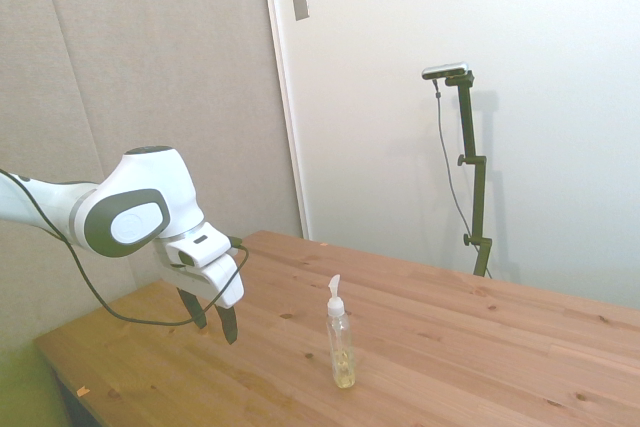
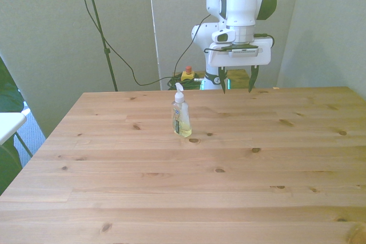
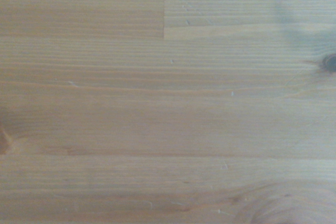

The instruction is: Knock down the sanitizer

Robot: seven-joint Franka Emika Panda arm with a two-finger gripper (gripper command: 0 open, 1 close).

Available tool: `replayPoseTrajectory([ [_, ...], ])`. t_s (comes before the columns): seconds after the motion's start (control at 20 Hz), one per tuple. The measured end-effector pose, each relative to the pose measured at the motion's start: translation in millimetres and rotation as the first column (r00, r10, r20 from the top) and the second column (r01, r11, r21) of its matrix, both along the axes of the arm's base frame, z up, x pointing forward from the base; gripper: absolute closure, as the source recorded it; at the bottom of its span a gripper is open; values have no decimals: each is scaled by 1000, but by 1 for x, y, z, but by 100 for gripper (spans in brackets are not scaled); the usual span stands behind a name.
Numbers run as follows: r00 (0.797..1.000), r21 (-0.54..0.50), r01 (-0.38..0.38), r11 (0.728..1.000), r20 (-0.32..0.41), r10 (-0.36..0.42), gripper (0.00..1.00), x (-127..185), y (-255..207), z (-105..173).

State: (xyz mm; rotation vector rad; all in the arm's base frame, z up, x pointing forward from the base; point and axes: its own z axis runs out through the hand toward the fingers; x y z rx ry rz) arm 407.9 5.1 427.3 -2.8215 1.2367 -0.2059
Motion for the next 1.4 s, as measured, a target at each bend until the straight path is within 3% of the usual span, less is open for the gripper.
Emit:
replayPoseTrajectory([
  [0.25,1000,4,15,1000,-9,-15,0,0,-5,-3],
  [0.3,1000,7,26,1000,-8,-25,100,0,-9,-2],
  [0.9,985,1,166,986,38,-166,100,4,-69,6],
  [1.4,968,-7,247,969,51,-246,100,22,-109,-3],
])
